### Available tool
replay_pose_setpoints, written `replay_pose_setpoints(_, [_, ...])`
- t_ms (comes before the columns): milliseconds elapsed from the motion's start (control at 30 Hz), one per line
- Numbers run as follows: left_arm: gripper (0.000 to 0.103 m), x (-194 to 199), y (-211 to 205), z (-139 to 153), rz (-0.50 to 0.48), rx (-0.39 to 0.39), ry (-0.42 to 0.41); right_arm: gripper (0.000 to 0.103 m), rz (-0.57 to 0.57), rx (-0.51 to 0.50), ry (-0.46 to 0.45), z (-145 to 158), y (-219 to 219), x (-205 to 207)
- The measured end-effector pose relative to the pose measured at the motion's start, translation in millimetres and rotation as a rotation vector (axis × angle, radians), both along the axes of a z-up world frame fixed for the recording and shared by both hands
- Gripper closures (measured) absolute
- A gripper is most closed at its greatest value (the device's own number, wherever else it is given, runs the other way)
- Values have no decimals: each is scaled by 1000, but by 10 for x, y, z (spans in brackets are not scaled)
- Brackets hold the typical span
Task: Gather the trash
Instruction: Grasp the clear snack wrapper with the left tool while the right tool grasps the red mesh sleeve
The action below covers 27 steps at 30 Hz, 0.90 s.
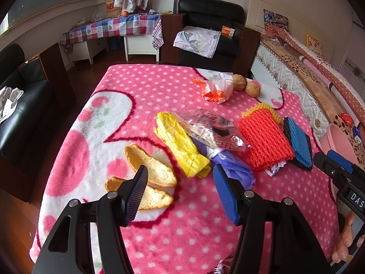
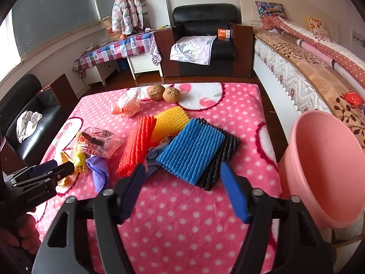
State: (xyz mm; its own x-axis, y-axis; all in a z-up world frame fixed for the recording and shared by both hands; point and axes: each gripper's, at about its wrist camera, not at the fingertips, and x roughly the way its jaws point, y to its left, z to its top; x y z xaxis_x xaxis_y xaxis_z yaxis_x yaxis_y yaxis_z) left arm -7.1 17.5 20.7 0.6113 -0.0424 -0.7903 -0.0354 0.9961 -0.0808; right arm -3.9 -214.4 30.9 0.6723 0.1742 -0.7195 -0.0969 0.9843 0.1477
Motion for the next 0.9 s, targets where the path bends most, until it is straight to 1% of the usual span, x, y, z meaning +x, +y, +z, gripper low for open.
replay_pose_setpoints(33, [44, 8, 22, -4, 6, -5, 3, 46, 3, 1, 1, -2, -1, -6])
replay_pose_setpoints(167, [44, 30, 127, -3, 11, -51, 9, 55, 26, 16, 6, -12, 23, -13])
replay_pose_setpoints(267, [48, 44, 178, 32, 15, -82, -2, 61, 47, 25, 4, -4, 56, -9])
replay_pose_setpoints(367, [50, 81, 173, 90, 3, -133, -8, 63, 70, 33, 3, 3, 97, 2])
replay_pose_setpoints(433, [51, 119, 118, 135, -14, -136, -18, 67, 83, 42, 1, 14, 120, 7])
replay_pose_setpoints(633, [54, 257, -14, 152, -41, -118, -20, 69, 117, 62, -6, 56, 164, 49])
replay_pose_setpoints(733, [61, 354, -50, 104, -41, -99, -3, 70, 132, 78, -3, 72, 188, 102])
replay_pose_setpoints(833, [71, 438, -67, 41, -33, -99, 24, 70, 148, 86, -1, 81, 231, 171])
replay_pose_setpoints(900, [88, 486, -67, -5, -37, -111, 42, 70, 157, 88, 1, 86, 255, 209])
